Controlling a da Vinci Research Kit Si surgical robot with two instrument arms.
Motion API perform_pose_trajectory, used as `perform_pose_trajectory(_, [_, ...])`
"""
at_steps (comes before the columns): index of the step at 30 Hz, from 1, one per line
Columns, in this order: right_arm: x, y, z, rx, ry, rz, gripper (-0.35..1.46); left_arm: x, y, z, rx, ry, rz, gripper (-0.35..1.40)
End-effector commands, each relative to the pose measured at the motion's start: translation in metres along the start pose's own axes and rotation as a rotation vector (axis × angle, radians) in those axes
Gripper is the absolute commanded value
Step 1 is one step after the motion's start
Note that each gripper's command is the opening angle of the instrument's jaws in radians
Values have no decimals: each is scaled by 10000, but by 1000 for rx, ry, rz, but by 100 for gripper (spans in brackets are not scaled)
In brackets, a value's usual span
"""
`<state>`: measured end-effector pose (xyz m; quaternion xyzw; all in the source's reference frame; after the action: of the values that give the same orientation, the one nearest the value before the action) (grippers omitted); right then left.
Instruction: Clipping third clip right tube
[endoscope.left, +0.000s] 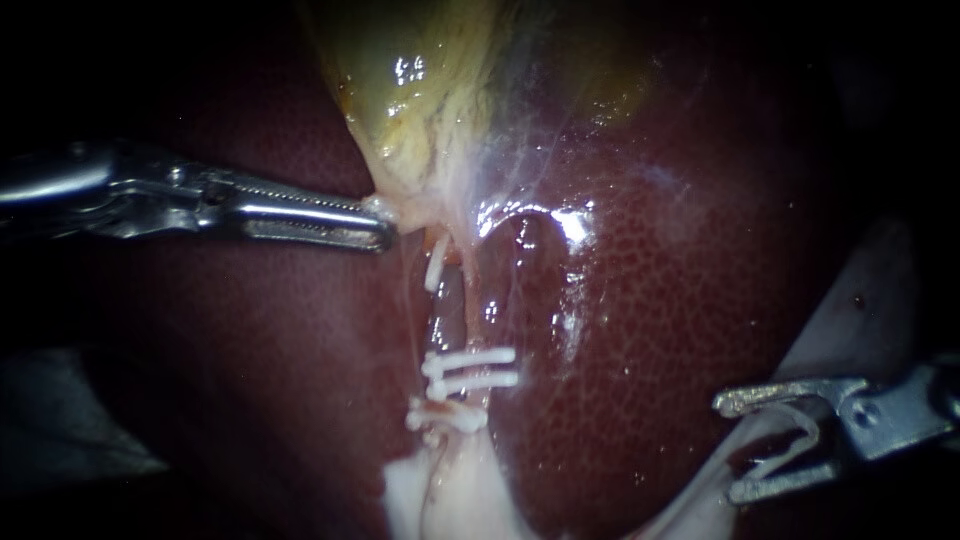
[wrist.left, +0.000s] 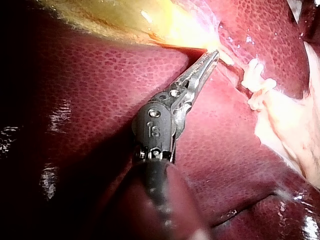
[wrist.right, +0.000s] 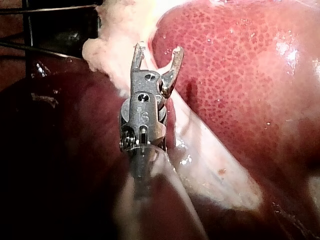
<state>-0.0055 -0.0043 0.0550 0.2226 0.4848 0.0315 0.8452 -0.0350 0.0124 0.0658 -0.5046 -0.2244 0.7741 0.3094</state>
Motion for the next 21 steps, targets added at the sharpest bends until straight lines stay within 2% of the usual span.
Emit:
perform_pose_trajectory(1, [0,0,-1,1,0,0,49,0,1,-1,-1,0,0,-35])
perform_pose_trajectory(5, [0,0,-1,4,1,0,49,10,-1,-16,-11,-2,-5,-35])
perform_pose_trajectory(9, [0,0,-1,7,1,0,49,24,-6,-46,9,2,-14,-35])
perform_pose_trajectory(11, [0,0,-1,7,1,0,49,31,-7,-62,18,15,-26,-35])
perform_pose_trajectory(14, [0,0,-1,6,1,1,49,38,-7,-76,27,22,-20,-35])
perform_pose_trajectory(21, [9,9,15,31,16,9,49,37,-4,-73,31,22,-20,-35])
